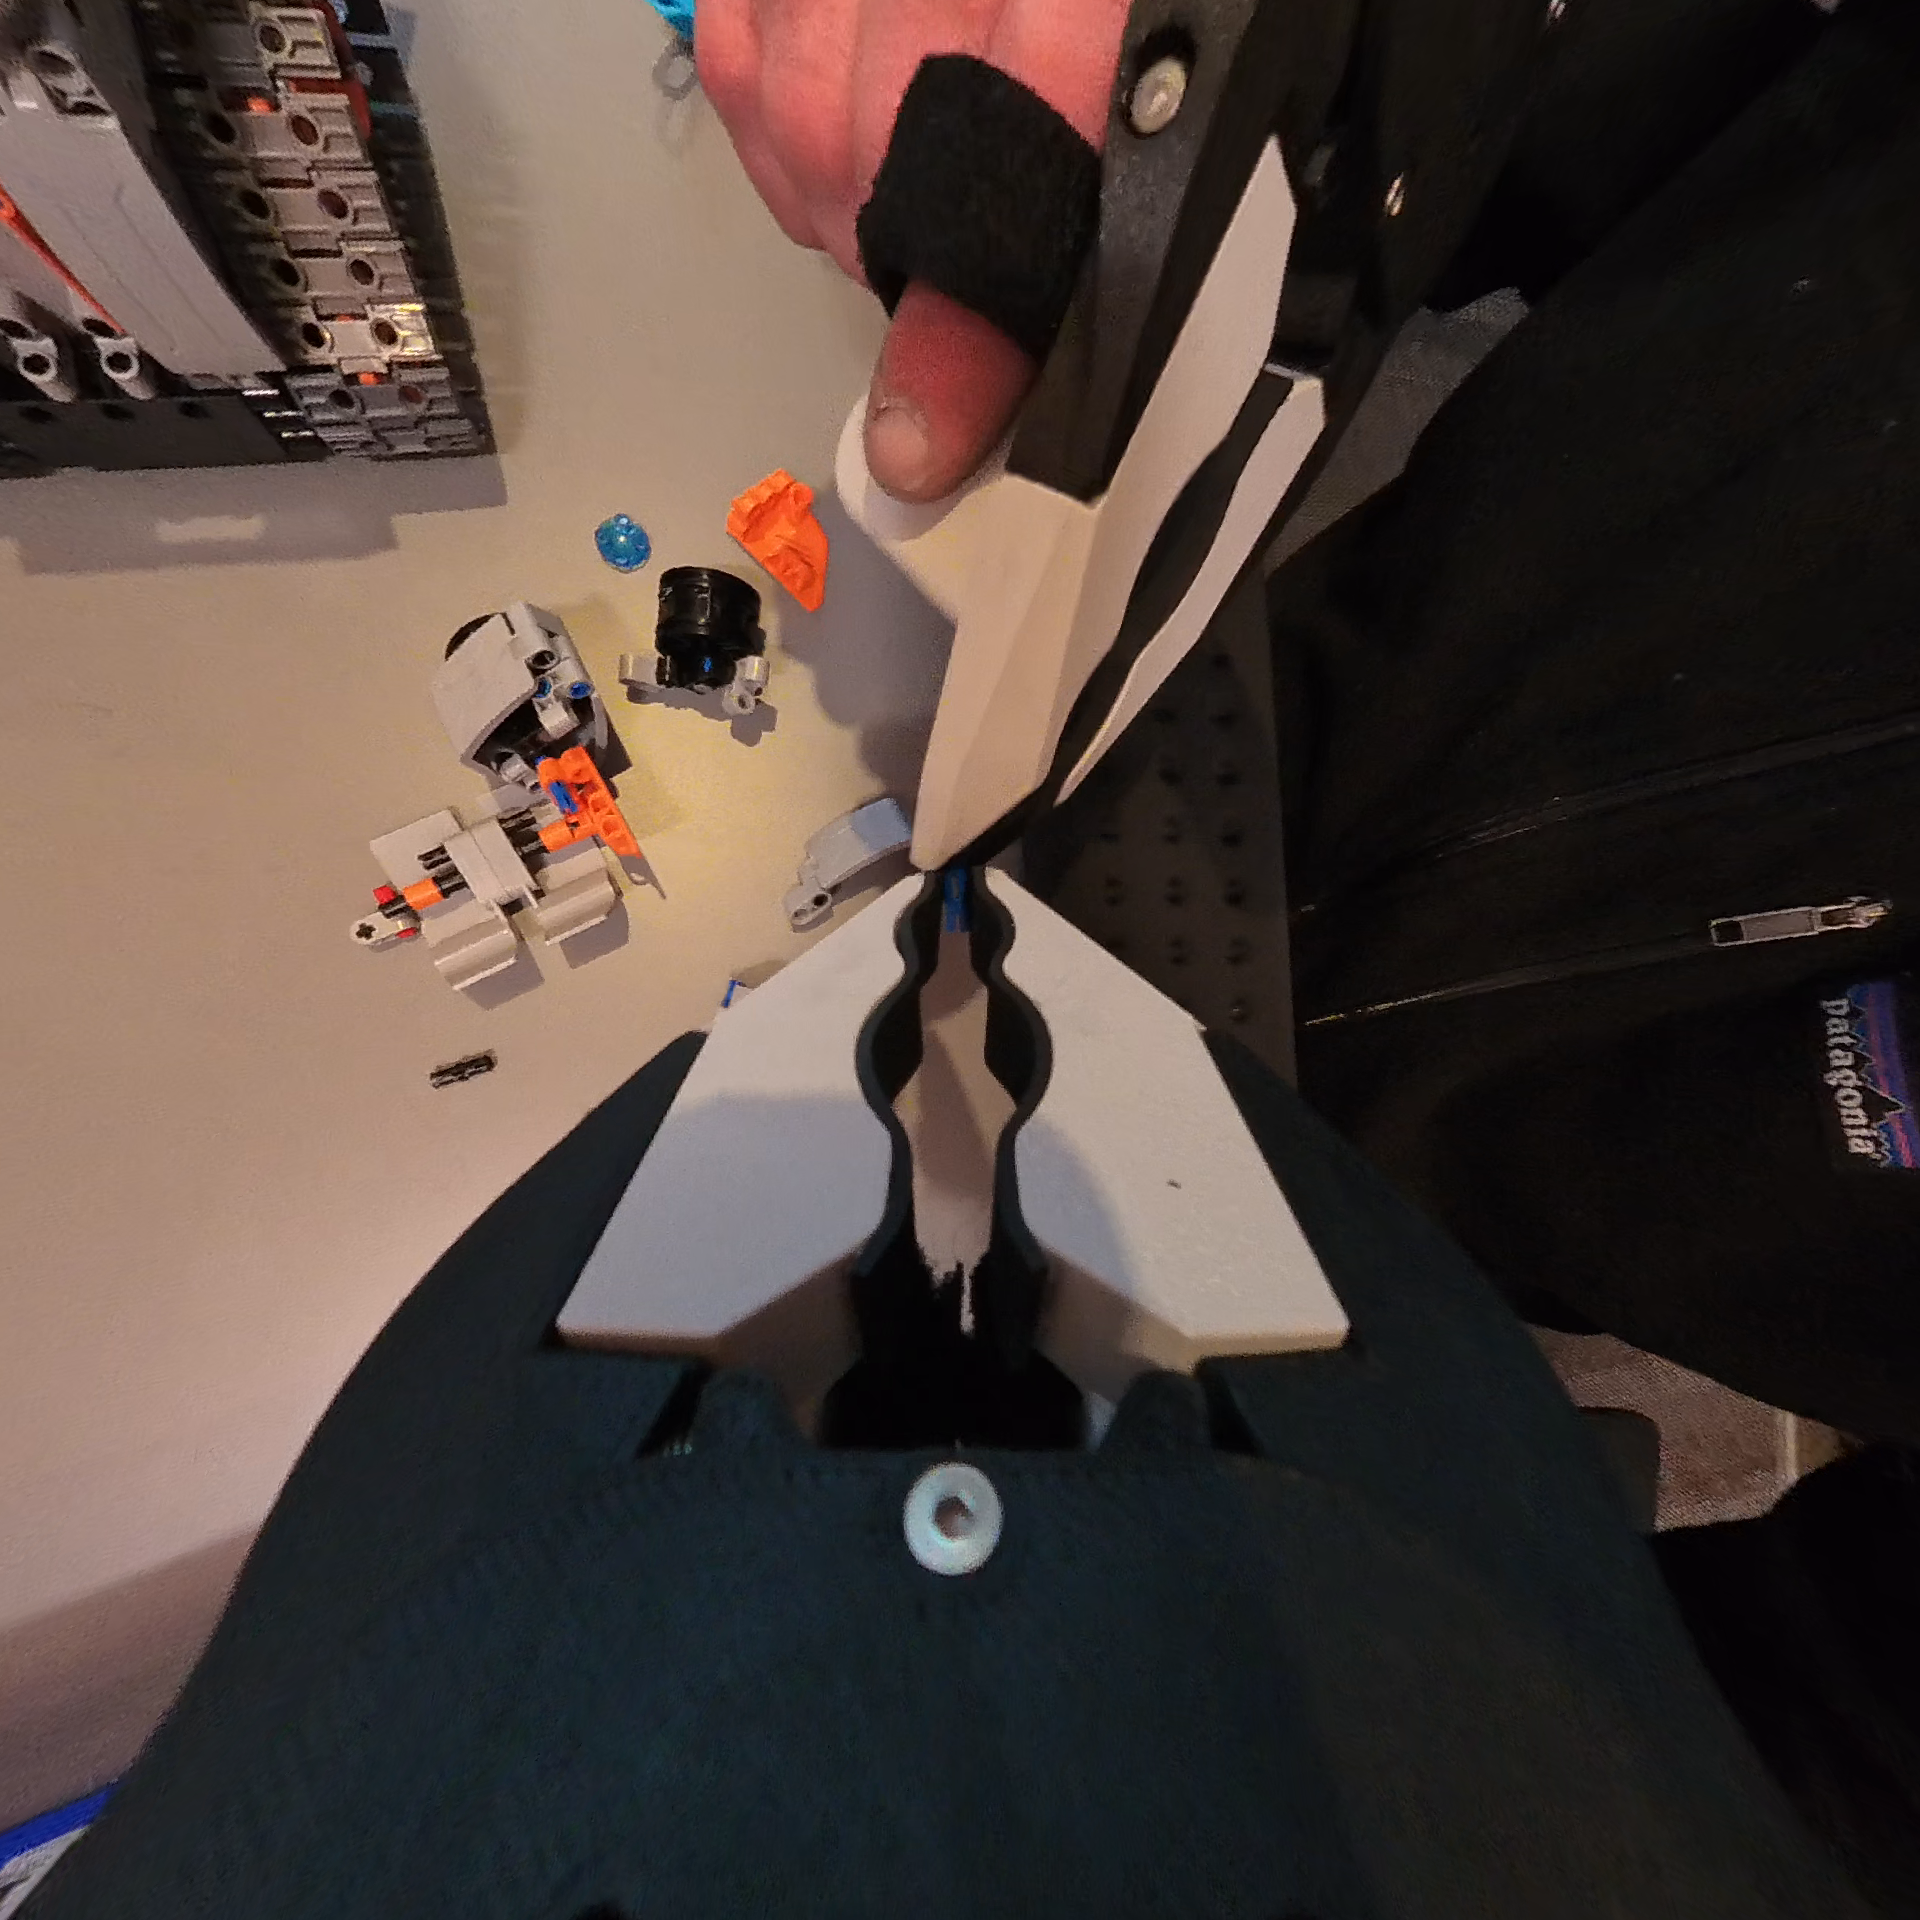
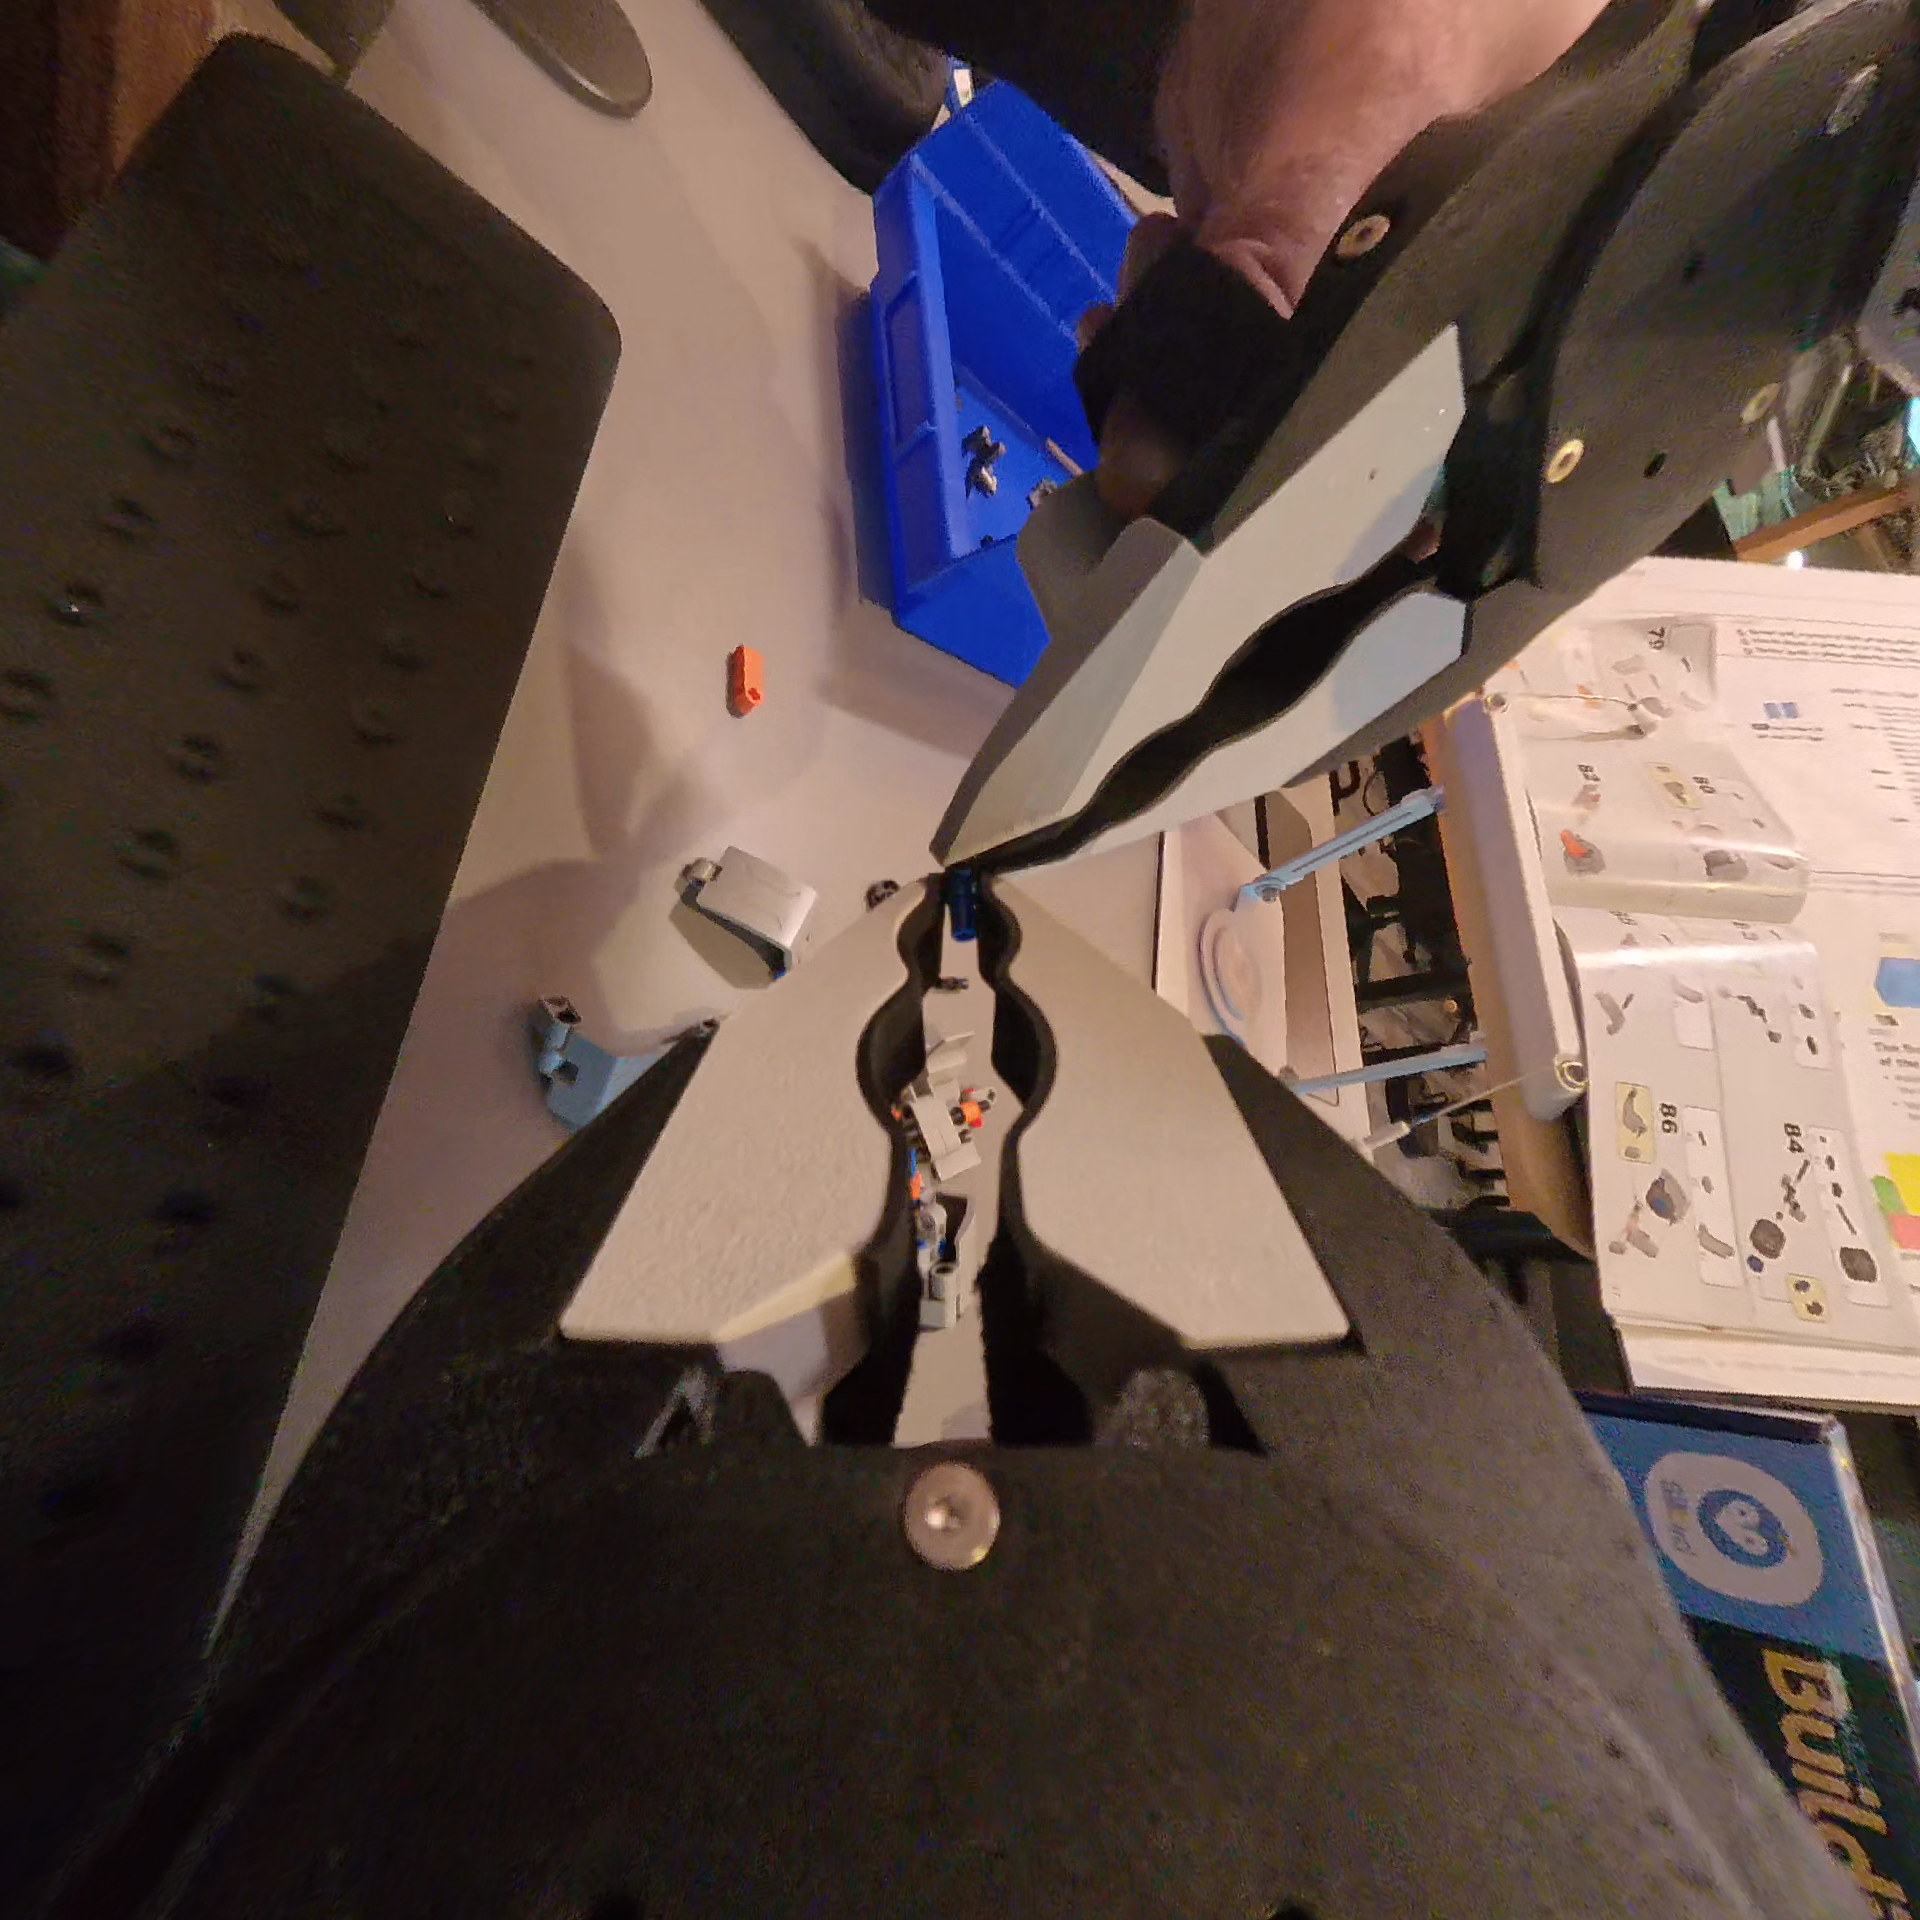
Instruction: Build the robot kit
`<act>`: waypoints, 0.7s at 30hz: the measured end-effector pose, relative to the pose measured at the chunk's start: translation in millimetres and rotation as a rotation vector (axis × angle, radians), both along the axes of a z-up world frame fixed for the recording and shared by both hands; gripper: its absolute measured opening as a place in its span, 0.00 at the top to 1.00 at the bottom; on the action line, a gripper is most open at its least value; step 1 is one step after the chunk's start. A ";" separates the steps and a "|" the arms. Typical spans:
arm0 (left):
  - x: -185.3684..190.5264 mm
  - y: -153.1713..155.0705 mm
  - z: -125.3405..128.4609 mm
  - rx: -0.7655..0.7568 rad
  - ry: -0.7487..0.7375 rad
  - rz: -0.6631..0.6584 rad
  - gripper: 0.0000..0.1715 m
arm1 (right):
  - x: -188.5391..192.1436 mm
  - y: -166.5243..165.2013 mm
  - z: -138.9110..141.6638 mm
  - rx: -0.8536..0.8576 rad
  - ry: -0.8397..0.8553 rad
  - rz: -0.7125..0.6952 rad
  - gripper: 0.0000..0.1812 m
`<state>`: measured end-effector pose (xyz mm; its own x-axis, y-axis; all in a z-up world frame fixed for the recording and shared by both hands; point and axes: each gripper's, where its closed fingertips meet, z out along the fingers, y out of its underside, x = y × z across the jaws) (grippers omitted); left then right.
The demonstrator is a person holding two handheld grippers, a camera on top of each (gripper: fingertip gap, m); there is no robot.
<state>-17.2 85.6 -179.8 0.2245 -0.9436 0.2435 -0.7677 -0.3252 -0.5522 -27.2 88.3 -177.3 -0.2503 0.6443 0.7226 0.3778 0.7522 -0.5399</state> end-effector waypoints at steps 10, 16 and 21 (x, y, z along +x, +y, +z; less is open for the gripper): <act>-25.0 12.3 -20.3 0.148 0.059 0.011 0.77 | 11.9 12.2 -7.7 -0.187 -0.019 -0.016 0.99; -61.2 5.3 -87.6 0.344 0.320 -0.110 0.73 | 12.7 16.2 -30.5 -0.313 -0.095 -0.015 0.99; -63.4 17.6 -111.0 0.525 0.316 -0.183 0.76 | 14.3 16.7 -46.7 -0.342 -0.144 -0.019 0.99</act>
